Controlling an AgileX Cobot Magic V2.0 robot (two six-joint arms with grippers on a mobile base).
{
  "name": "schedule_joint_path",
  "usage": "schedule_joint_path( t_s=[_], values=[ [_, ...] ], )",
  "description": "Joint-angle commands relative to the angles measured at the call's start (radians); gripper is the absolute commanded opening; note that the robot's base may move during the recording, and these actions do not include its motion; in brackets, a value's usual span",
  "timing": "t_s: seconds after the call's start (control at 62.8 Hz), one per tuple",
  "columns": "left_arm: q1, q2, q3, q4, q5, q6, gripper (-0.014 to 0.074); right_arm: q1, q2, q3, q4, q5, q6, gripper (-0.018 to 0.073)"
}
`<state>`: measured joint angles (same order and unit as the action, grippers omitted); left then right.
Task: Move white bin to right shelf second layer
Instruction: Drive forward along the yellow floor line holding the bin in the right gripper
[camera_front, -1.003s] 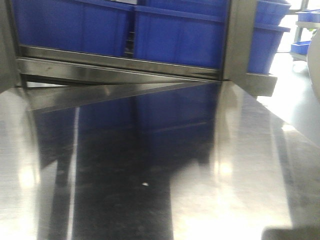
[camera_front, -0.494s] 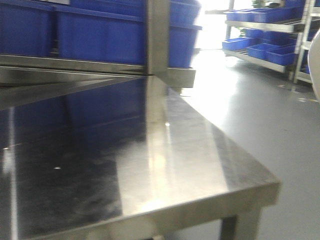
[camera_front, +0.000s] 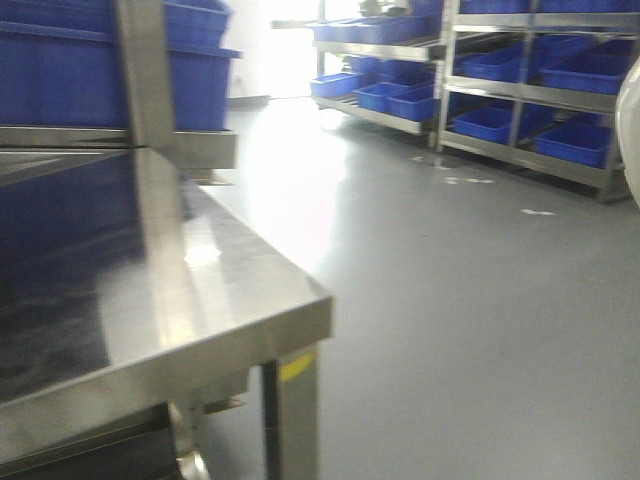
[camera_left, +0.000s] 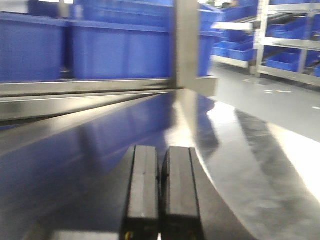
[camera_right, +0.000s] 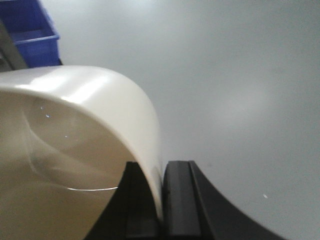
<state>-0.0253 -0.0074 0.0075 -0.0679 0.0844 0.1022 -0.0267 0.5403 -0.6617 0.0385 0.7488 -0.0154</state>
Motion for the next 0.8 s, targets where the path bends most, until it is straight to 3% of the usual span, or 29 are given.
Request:
schedule_joint_path(
  t_s=[0.0, 0.78],
  values=[
    [-0.008, -0.013, 0.037, -0.006, -0.084, -0.003, 0.0085, -0.006, -0.001, -0.029, -0.003, -0.094, -0.002, 0.0055],
    [-0.008, -0.013, 0.037, -0.006, -0.084, -0.003, 0.0085, -0.006, -0.001, -0.029, -0.003, -0.094, -0.002, 0.0055]
  ],
)
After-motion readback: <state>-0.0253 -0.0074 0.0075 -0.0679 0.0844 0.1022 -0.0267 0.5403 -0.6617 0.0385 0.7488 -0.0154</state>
